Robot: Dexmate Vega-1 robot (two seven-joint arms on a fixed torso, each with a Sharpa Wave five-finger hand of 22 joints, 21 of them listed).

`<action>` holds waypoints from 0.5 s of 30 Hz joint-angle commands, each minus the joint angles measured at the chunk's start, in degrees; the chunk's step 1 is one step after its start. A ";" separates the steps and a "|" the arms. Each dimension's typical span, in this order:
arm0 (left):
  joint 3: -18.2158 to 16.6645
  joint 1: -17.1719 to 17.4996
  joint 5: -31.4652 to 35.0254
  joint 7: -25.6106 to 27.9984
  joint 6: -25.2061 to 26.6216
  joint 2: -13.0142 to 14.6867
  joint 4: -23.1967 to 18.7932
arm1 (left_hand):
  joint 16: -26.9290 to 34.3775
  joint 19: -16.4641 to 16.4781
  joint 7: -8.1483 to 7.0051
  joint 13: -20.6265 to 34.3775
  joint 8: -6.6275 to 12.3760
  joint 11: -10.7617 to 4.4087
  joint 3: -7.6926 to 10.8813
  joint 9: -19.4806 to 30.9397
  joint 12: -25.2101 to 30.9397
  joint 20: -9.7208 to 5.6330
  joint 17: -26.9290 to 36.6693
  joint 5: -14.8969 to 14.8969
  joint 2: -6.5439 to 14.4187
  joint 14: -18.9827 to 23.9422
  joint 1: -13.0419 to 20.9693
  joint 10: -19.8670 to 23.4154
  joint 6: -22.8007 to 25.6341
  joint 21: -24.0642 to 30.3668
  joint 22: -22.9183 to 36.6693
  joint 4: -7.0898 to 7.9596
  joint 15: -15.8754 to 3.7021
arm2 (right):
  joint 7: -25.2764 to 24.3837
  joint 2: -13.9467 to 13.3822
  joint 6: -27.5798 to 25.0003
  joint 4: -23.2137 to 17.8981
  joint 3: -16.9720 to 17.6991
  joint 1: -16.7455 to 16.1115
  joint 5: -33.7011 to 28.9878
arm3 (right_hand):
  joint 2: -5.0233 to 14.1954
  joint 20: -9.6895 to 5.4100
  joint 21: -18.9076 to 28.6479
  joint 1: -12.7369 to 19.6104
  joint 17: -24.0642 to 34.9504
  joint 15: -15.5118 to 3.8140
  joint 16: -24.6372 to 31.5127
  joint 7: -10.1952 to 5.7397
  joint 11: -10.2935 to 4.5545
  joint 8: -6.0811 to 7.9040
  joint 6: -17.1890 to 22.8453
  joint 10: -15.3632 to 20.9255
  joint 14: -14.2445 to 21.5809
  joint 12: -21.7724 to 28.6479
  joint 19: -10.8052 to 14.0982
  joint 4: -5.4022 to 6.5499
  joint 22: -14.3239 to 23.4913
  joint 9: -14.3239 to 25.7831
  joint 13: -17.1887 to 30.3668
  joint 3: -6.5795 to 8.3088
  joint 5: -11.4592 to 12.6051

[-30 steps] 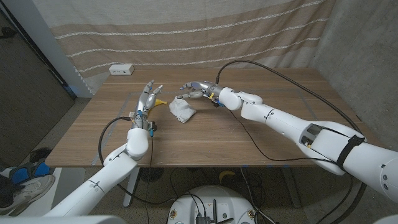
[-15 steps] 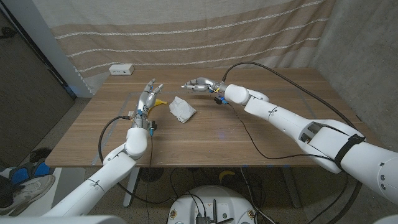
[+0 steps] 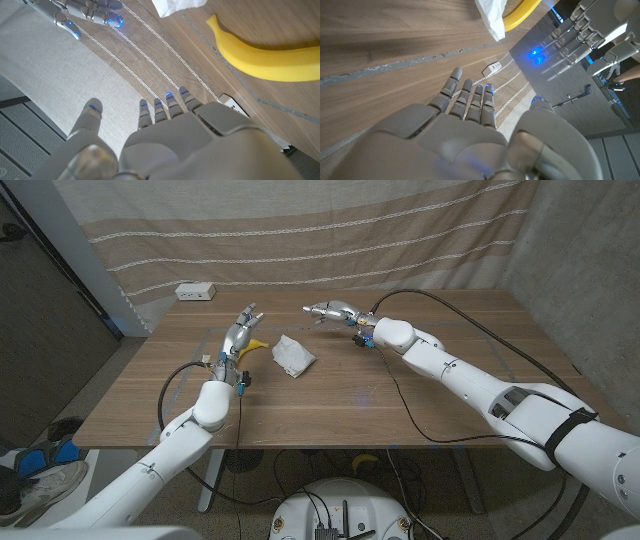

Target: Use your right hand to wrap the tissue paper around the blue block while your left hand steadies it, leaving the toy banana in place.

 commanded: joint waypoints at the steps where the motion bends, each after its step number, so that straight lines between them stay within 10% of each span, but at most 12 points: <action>1: -0.17 -2.26 -6.73 -9.14 -4.99 0.88 3.81 | -0.12 0.45 -0.54 0.07 -0.13 -0.11 0.38 0.16 -0.05 0.06 0.08 0.25 0.93 -0.70 -0.04 -0.55 -0.15 0.35 0.12 0.23 -0.26 | -2.79 -3.06 0.41 -5.89 4.56 -5.35 5.37 | 0.64 0.33 -0.08 0.36 -0.02 -0.36 -0.23 0.09 0.26 0.42 0.42 0.10 -0.27 0.02 -0.10 -0.22 0.10 -0.07 0.02 0.50 -0.37; 15: 0.31 -3.90 -12.15 -16.90 -5.96 1.79 5.07 | 0.00 1.10 -0.92 0.05 -0.15 -0.13 0.52 0.11 -0.01 -0.30 0.05 0.23 1.24 -0.65 -0.20 -0.74 -0.27 0.48 0.14 0.26 -0.72 | -7.87 -6.49 1.80 -13.35 10.10 -13.56 10.53 | 0.92 0.32 -0.25 0.26 -0.41 0.11 -0.44 0.37 0.60 0.42 0.89 0.52 -0.12 0.10 -0.04 -0.67 0.05 -0.10 -0.28 0.80 -0.81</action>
